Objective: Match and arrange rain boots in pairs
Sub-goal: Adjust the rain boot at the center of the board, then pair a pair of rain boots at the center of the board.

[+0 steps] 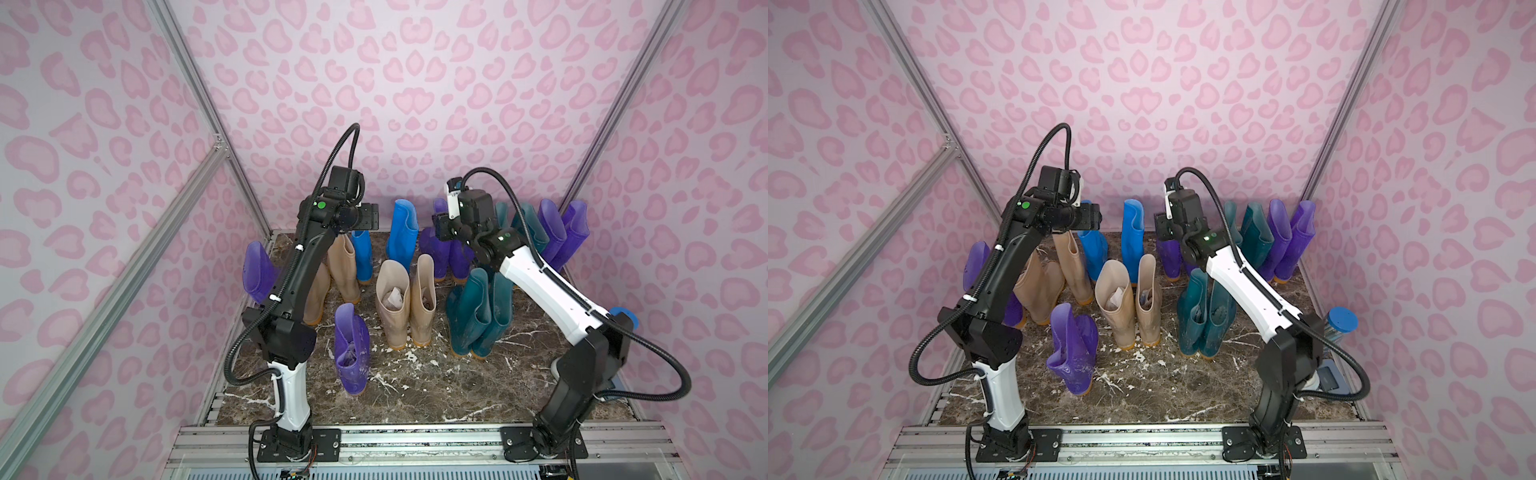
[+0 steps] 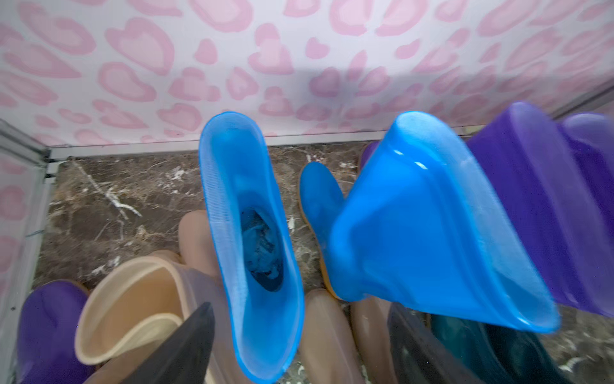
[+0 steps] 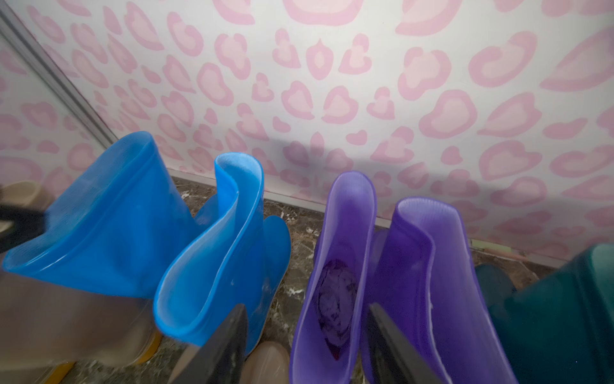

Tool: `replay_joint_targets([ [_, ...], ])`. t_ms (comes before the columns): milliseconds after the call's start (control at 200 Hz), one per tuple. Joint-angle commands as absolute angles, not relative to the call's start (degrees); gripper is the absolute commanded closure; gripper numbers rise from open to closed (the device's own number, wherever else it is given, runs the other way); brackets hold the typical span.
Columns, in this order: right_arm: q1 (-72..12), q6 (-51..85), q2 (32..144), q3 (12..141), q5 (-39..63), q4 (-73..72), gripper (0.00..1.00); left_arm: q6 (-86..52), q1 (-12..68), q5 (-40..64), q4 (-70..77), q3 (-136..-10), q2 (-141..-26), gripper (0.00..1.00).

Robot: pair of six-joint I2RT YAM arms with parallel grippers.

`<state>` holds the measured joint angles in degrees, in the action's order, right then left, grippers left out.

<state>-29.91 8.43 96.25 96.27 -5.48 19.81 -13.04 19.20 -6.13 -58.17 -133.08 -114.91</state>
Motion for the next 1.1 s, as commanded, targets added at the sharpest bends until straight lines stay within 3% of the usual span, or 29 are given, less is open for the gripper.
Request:
replay_joint_targets([
  [0,-29.8,10.4,90.4,88.1,-3.5,12.2,0.39,-11.2,19.3,-13.0,-57.4,-133.9,-116.2,0.17],
  [130,-29.9,11.8,82.9,79.5,-1.9,9.0,0.38,-10.0,18.6,-9.7,-54.1,-134.5,-119.1,0.16],
  [265,-29.8,12.9,77.9,73.8,-0.9,7.8,0.38,-9.2,17.7,-4.6,-53.7,-138.1,-123.5,0.25],
  [360,-29.8,12.9,75.7,70.9,-0.8,7.0,0.40,-9.6,16.6,-1.5,-51.9,-138.2,-125.3,0.45],
  [485,-29.8,12.6,74.4,68.7,-2.2,6.7,0.41,-11.4,15.9,3.5,-51.4,-138.6,-126.5,0.82],
  [565,-29.6,12.4,74.3,68.1,-2.1,6.7,0.42,-11.6,16.2,5.5,-50.8,-138.7,-126.4,0.97],
  [1095,-29.5,12.7,73.9,68.5,-1.9,6.5,0.44,-14.7,18.8,10.2,-49.0,-138.7,-125.7,0.98],
])
